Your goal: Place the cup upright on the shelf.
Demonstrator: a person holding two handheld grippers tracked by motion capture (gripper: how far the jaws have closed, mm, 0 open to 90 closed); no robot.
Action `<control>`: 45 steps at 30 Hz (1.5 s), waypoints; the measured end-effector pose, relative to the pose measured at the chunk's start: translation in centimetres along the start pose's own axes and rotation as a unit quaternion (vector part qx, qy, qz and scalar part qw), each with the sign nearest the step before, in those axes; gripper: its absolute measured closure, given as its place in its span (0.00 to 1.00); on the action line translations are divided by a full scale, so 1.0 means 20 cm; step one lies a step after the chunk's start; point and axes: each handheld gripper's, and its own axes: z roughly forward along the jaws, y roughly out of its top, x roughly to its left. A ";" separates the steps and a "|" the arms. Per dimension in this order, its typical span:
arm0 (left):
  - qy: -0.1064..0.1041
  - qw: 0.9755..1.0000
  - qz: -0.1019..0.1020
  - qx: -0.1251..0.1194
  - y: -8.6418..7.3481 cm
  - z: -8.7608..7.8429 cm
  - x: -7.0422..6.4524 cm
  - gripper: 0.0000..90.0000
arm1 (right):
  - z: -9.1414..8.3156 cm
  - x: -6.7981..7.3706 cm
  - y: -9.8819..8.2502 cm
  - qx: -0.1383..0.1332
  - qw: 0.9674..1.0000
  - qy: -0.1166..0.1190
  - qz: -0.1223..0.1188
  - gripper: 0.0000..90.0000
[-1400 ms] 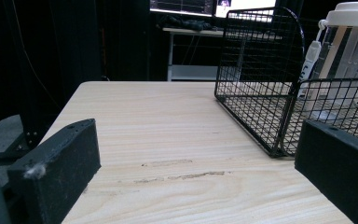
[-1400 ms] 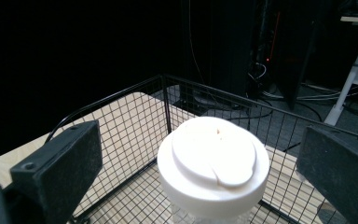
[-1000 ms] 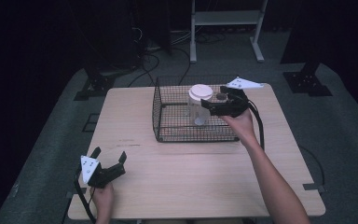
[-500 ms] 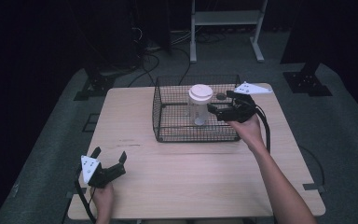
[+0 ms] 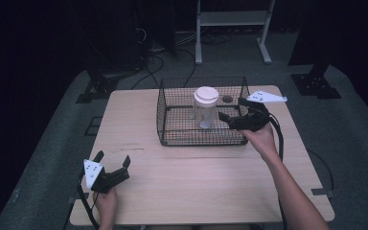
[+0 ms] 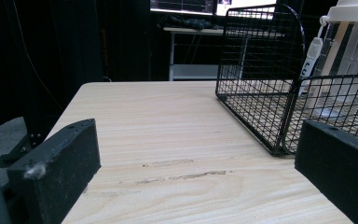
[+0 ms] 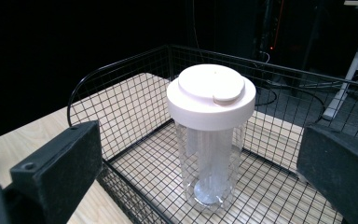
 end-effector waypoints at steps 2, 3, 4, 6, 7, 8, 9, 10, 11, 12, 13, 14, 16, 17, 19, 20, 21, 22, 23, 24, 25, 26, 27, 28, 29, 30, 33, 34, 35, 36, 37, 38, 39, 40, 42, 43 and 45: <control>0.000 1.000 -0.001 -0.001 0.00 0.00 0.00 0.00 | -0.01 0.00 -0.01 0.000 1.000 0.001 -0.002 0.00; 0.000 1.000 0.000 0.000 0.00 0.00 0.00 0.00 | -0.02 0.01 -0.01 0.000 1.000 0.000 -0.002 0.00; 0.000 1.000 0.000 0.000 0.00 0.00 0.00 0.00 | -0.02 0.00 -0.02 0.001 1.000 0.001 -0.001 0.00; 0.000 1.000 0.000 -0.001 0.00 0.00 0.00 0.00 | -0.03 0.00 -0.02 0.002 1.000 0.003 0.001 0.00; 0.000 1.000 0.000 -0.001 0.00 0.00 0.00 0.00 | -0.03 0.00 -0.03 0.003 1.000 0.002 0.000 0.00; 0.000 1.000 0.000 0.000 0.00 0.00 0.00 0.00 | -0.04 0.01 -0.03 0.002 1.000 0.002 0.000 0.00; 0.000 1.000 0.000 0.000 0.00 0.00 0.00 0.00 | -0.04 0.01 -0.03 0.001 1.000 0.003 0.000 0.00; 0.000 1.000 0.000 -0.001 0.00 0.00 0.00 0.00 | -0.05 0.01 -0.04 0.001 1.000 0.004 0.001 0.00; 0.000 1.000 0.000 -0.001 0.00 0.00 0.00 0.00 | -0.06 0.01 -0.04 0.001 1.000 0.003 0.000 0.00; 0.000 1.000 0.000 -0.001 0.00 0.00 0.00 0.00 | -0.06 0.01 -0.04 0.001 1.000 0.003 0.000 0.00; 0.000 1.000 0.001 -0.001 0.00 0.00 0.00 0.00 | -0.07 0.02 -0.04 0.001 1.000 0.004 0.001 0.00; 0.000 1.000 0.000 -0.001 0.00 0.00 0.00 0.00 | -0.07 0.02 -0.04 0.000 1.000 0.005 -0.001 0.00; 0.000 1.000 0.000 -0.001 0.00 0.00 0.00 0.00 | -0.08 0.02 -0.05 0.000 1.000 0.006 -0.001 0.00; 0.000 1.000 0.001 -0.001 0.00 0.00 0.00 0.00 | -0.09 0.02 -0.05 0.000 1.000 0.005 -0.002 0.00; 0.000 1.000 0.001 -0.001 0.00 0.00 0.00 0.00 | -0.09 0.02 -0.05 0.000 1.000 0.005 -0.003 0.00; 0.000 1.000 0.001 -0.001 0.00 0.00 0.00 0.00 | -0.10 0.02 -0.05 -0.001 1.000 0.007 -0.001 0.00; 0.000 1.000 0.001 -0.001 0.00 0.00 0.00 0.00 | -0.10 0.02 -0.06 -0.002 1.000 0.007 -0.001 0.00; 0.000 1.000 0.001 -0.001 0.00 0.00 0.00 0.00 | -0.11 0.02 -0.06 -0.001 1.000 0.008 -0.001 0.00; 0.000 1.000 0.001 -0.001 0.00 0.00 0.00 0.00 | -0.11 0.03 -0.06 -0.001 1.000 0.007 -0.002 0.00; 0.001 1.000 0.001 -0.001 0.00 0.00 0.00 0.00 | -0.11 0.03 -0.06 -0.002 1.000 0.008 -0.001 0.00; 0.001 1.000 0.001 -0.001 0.00 0.00 0.00 0.00 | -0.12 0.03 -0.06 -0.001 1.000 0.008 -0.002 0.00; 0.000 1.000 0.001 -0.001 0.00 0.00 0.00 0.00 | -0.12 0.03 -0.07 -0.001 1.000 0.007 -0.003 0.00; 0.000 1.000 0.001 -0.001 0.00 0.00 0.00 0.00 | -0.13 0.03 -0.07 0.000 1.000 0.009 0.000 0.00; 0.000 1.000 0.001 -0.001 0.00 0.00 0.00 0.00 | -0.13 0.03 -0.07 0.000 1.000 0.009 0.000 0.00; 0.001 1.000 0.001 -0.001 0.00 0.00 0.00 0.00 | -0.13 0.03 -0.08 0.002 1.000 0.009 -0.003 0.00; 0.000 1.000 0.001 -0.001 0.00 0.00 0.00 0.00 | -0.13 0.03 -0.08 0.002 1.000 0.009 -0.003 0.00; 0.000 1.000 0.002 -0.001 0.00 0.00 0.00 0.00 | -0.14 0.04 -0.09 0.004 1.000 0.009 -0.004 0.00; 0.000 1.000 0.002 -0.001 0.00 0.00 0.00 0.00 | -0.14 0.04 -0.09 0.005 1.000 0.009 -0.003 0.00; 0.000 1.000 0.002 -0.001 0.00 0.00 0.00 0.00 | -0.14 0.04 -0.10 0.004 1.000 0.010 -0.003 0.00; 0.000 1.000 0.003 -0.001 0.00 0.00 0.00 0.00 | -0.15 0.04 -0.10 0.004 1.000 0.010 -0.002 0.00; 0.000 1.000 0.003 -0.001 0.00 0.00 0.00 0.00 | -0.15 0.04 -0.10 0.004 1.000 0.010 -0.003 0.00; 0.001 1.000 0.003 -0.001 0.00 0.00 0.00 0.00 | -0.15 0.04 -0.11 0.004 1.000 0.011 -0.002 0.00; 0.001 1.000 0.002 -0.001 0.00 0.00 0.00 0.00 | -0.16 0.04 -0.11 0.004 1.000 0.012 -0.002 0.00; 0.001 1.000 0.002 -0.001 0.00 0.00 0.00 0.00 | -0.16 0.05 -0.11 0.004 1.000 0.012 -0.002 0.00; 0.001 1.000 0.003 -0.001 0.00 0.00 0.00 0.00 | -0.17 0.05 -0.12 0.003 1.000 0.013 -0.001 0.00; 0.001 1.000 0.003 -0.001 0.00 0.00 0.00 0.00 | -0.18 0.05 -0.12 0.005 1.000 0.013 -0.002 0.00; 0.001 1.000 0.004 -0.001 0.00 0.00 0.00 0.00 | -0.18 0.05 -0.13 0.005 1.000 0.013 -0.003 0.00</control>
